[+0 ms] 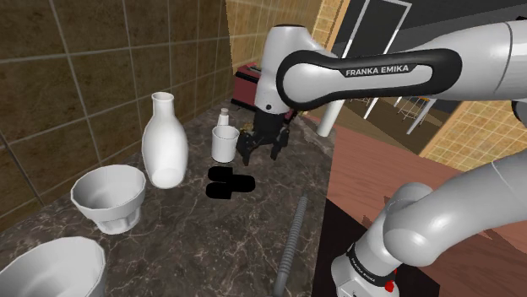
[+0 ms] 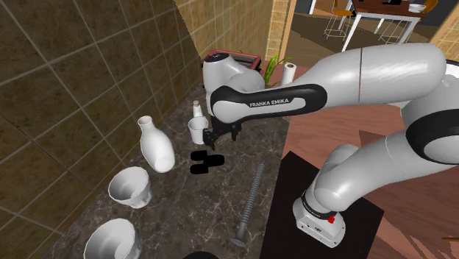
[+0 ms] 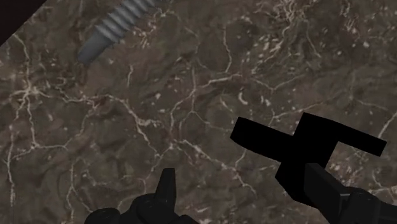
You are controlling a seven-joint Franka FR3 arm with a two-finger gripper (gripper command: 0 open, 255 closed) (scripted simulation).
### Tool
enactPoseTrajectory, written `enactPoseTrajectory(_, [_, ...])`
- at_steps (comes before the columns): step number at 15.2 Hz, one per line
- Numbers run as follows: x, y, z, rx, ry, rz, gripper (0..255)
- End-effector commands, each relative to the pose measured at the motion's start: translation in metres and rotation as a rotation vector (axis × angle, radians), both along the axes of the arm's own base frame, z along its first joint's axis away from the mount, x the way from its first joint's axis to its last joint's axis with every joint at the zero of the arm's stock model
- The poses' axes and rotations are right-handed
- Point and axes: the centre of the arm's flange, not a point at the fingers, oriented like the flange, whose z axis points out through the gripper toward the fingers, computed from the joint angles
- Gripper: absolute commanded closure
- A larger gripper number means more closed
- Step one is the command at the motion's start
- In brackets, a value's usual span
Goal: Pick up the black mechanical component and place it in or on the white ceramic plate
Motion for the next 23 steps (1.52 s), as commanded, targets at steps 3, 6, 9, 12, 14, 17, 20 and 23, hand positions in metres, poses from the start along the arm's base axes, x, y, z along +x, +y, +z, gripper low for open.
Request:
enactPoseTrajectory(3, [0.025, 0.042, -0.015, -0.010, -0.025, -0.024, 0])
enactPoseTrajectory(6, [0.041, 0.064, -0.024, -0.017, -0.038, -0.037, 0])
enactPoseTrajectory(9, [0.041, 0.064, -0.040, -0.017, -0.038, -0.037, 0])
enactPoseTrajectory(12, [0.040, 0.065, -0.056, -0.017, -0.038, -0.037, 0])
enactPoseTrajectory(14, [0.040, 0.065, -0.064, -0.017, -0.038, -0.037, 0])
enactPoseTrajectory(17, [0.040, 0.065, -0.064, -0.017, -0.038, -0.037, 0])
enactPoseTrajectory(20, [0.040, 0.065, -0.064, -0.017, -0.038, -0.037, 0])
enactPoseTrajectory(23, [0.040, 0.065, -0.064, -0.017, -0.038, -0.037, 255])
